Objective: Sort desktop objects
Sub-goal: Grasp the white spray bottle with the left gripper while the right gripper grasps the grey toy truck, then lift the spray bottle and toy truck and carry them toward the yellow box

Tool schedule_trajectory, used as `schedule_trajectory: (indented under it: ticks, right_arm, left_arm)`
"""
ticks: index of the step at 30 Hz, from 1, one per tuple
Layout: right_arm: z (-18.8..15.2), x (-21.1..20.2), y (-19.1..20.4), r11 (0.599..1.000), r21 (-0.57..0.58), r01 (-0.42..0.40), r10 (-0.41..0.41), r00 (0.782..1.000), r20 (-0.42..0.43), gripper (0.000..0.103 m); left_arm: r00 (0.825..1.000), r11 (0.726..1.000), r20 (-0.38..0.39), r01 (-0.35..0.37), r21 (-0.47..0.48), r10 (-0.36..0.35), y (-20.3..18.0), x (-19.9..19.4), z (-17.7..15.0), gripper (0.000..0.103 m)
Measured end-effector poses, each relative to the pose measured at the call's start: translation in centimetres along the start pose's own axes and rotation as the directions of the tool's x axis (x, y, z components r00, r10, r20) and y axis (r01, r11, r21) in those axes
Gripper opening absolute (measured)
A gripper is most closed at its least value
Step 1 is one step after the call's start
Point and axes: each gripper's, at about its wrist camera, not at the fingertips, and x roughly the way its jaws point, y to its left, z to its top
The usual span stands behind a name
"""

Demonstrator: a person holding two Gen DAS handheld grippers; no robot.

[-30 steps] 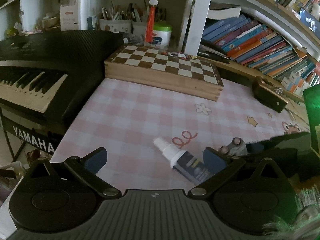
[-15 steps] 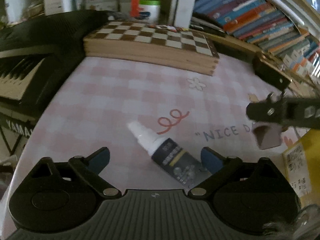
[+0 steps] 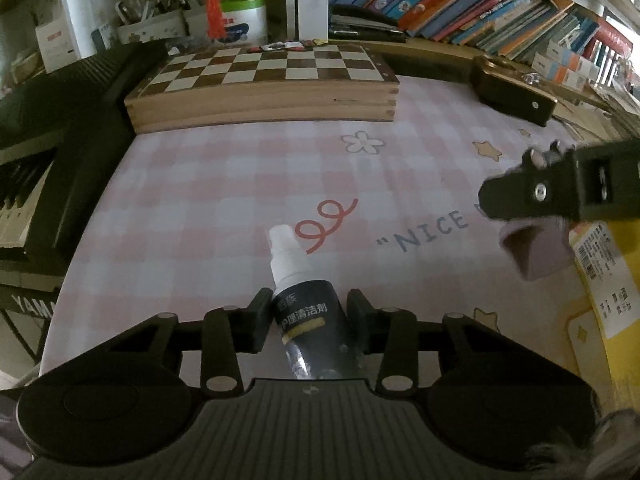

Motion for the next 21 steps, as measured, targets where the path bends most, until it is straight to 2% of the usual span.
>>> schedule_trajectory:
  ticks: [4,11,16,21]
  right_arm:
    - [-0.4,-0.5,0.0,1.0,0.001,-0.009,0.009,1.0,0.005,0.064]
    - [-1.1,-2.1,0.3,1.0,0.009,-0.029,0.028,0.999,0.047,0.064]
    - [-1.8,-3.9,1.2,0.999,-0.024,-0.035,0.037,0.995,0.09,0.064]
    - [-2.5,-5.2,1.6,1.0,-0.019,-0.023,0.025,0.993,0.114,0.064]
  left_arm:
    - [0.998,0.992,-0.012,0.06,-0.109,-0.061,1.7,-0.7,0.2,0.032]
    - [0.987,0.974,0.101,0.143,-0.173,-0.127,2.7,-5.4,0.4,0.03]
    - [0.975,0.966,0.165,0.181,-0.184,-0.151,3.1,-8.5,0.1,0.03]
    - [0.969,0.963,0.189,0.193,-0.185,-0.158,3.5,-10.1,-0.8,0.03]
